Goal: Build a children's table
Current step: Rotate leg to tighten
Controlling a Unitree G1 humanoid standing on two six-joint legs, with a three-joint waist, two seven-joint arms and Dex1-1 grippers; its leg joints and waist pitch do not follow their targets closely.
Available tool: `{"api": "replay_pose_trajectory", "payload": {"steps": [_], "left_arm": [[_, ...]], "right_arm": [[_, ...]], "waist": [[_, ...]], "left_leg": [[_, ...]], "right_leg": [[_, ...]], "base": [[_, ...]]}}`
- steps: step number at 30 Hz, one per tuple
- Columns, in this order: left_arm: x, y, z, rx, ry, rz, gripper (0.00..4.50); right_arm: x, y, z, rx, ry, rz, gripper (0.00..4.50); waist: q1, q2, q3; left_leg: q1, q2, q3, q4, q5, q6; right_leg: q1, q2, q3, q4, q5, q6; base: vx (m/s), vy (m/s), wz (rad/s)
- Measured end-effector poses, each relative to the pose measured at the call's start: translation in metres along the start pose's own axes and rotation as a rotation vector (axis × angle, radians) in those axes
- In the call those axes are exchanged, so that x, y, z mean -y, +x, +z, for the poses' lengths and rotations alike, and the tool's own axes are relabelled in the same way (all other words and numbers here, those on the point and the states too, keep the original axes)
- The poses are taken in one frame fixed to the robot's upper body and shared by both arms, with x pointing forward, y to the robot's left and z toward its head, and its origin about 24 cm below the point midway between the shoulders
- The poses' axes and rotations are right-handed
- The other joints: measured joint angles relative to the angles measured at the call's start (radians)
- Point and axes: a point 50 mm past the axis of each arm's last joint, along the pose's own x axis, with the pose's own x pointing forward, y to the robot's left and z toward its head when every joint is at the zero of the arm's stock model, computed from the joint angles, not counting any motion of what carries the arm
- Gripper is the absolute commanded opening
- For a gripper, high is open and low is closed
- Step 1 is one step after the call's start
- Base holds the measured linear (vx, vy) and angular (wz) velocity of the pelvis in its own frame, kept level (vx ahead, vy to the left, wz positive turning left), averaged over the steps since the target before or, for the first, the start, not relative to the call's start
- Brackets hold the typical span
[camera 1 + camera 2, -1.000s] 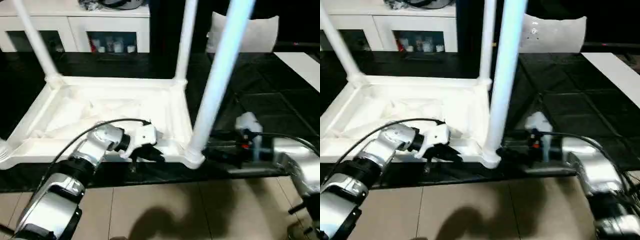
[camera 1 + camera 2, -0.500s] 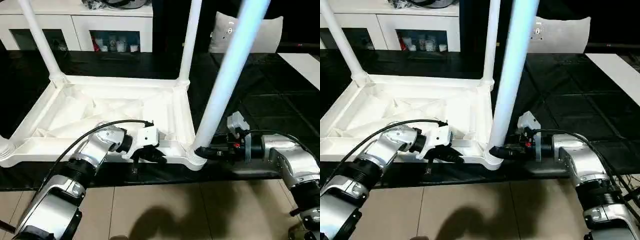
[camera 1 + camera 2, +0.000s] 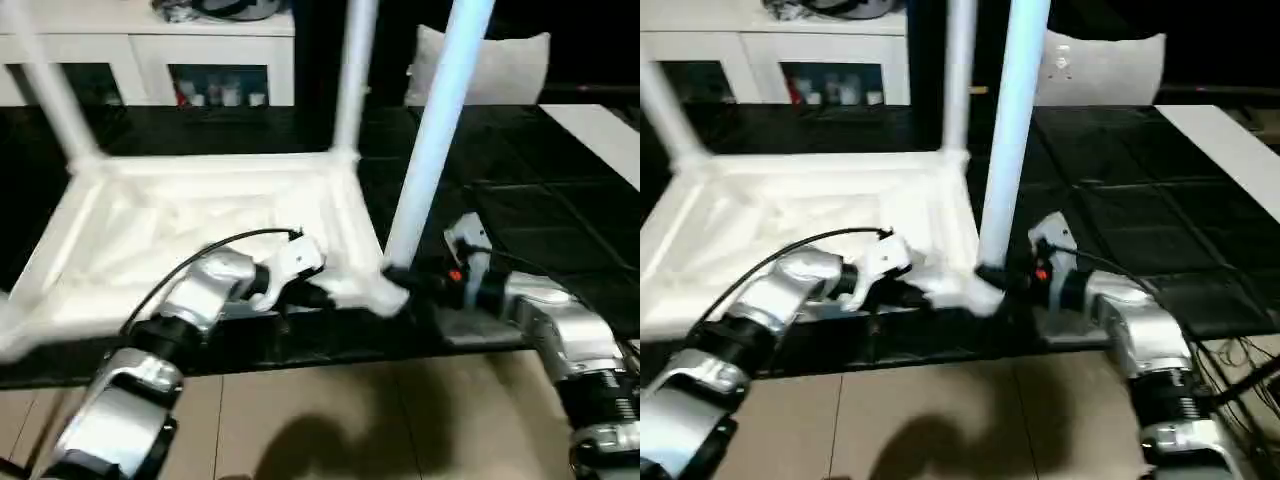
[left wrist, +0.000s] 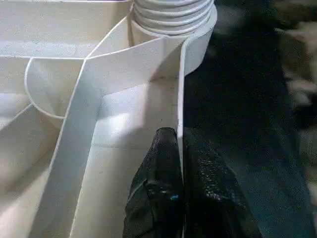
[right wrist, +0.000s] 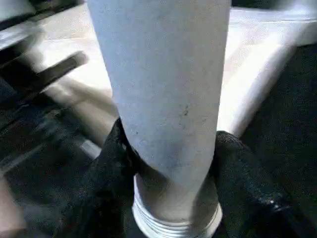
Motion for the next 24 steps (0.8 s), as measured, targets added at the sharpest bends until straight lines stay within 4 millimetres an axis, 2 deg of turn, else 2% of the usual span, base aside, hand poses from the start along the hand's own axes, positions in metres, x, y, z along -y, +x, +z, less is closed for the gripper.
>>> {"api": "replay_pose_trajectory", "payload": {"steps": [2,5,7,11,15,17,21,22,24], "left_arm": [[0.001,0.011,0.007,0.003,-0.032,0.064,0.00],[0.004,0.022,0.013,0.011,-0.055,0.118,0.00],[0.005,0.025,0.014,0.012,-0.053,0.139,0.00],[0.007,0.030,0.018,0.015,-0.031,0.156,0.00],[0.009,0.030,0.020,0.034,0.035,0.126,0.00],[0.009,0.027,0.018,0.042,0.076,0.099,0.00],[0.008,0.015,0.009,0.050,0.140,0.049,0.00],[0.008,0.012,0.008,0.052,0.153,0.030,0.00],[0.006,0.004,0.003,0.048,0.173,0.004,0.00]], "right_arm": [[0.001,0.011,0.003,0.014,0.036,-0.136,1.93],[0.002,0.019,0.006,0.031,0.059,-0.237,1.93],[0.002,0.021,0.005,0.051,0.059,-0.266,2.49],[0.001,0.019,0.003,0.090,0.085,-0.303,2.85],[0.006,0.006,-0.001,0.094,0.053,-0.269,3.11],[0.010,-0.005,-0.004,0.089,0.040,-0.226,3.42],[0.020,-0.029,-0.013,0.045,-0.006,-0.130,3.62],[0.024,-0.038,-0.013,0.030,-0.028,-0.103,3.86],[0.026,-0.048,-0.010,-0.001,-0.081,-0.032,3.93]], "waist": [[-0.003,0.000,0.000],[0.000,0.004,-0.002],[0.002,0.005,-0.003],[0.006,0.005,-0.003],[0.014,0.006,-0.002],[0.018,0.008,-0.002],[0.025,0.016,-0.002],[0.027,0.017,-0.002],[0.027,0.017,-0.002]], "left_leg": [[0.000,0.000,0.000,0.000,0.001,-0.001],[0.000,0.000,0.000,-0.002,0.001,-0.001],[0.000,0.000,0.000,-0.003,0.001,-0.001],[-0.002,0.000,0.000,-0.005,0.001,-0.001],[-0.003,0.000,0.000,-0.007,0.001,0.001],[-0.003,0.000,0.000,-0.010,0.001,0.001],[-0.003,0.000,0.000,-0.013,0.004,0.005],[-0.003,0.000,0.000,-0.013,0.004,0.005],[-0.003,0.000,0.000,-0.013,0.004,0.005]], "right_leg": [[0.000,0.000,0.000,0.000,0.000,0.000],[0.000,0.000,0.000,0.000,0.000,0.001],[0.000,0.000,0.000,-0.001,0.000,0.001],[0.000,0.000,0.000,-0.004,0.000,0.001],[0.000,-0.001,-0.001,-0.007,0.000,0.002],[0.000,-0.001,-0.001,-0.009,0.000,0.002],[-0.001,0.000,-0.001,-0.011,0.000,0.002],[-0.001,0.000,-0.002,-0.011,0.000,0.002],[-0.001,0.000,-0.002,-0.011,0.000,0.002]], "base": [[0.000,0.000,0.00],[0.000,0.000,0.00],[0.000,0.000,0.00],[0.000,0.000,0.00],[0.000,0.000,0.00],[0.000,0.000,0.00],[0.000,0.000,0.00],[0.000,0.000,0.00],[0.000,0.000,0.00]]}}
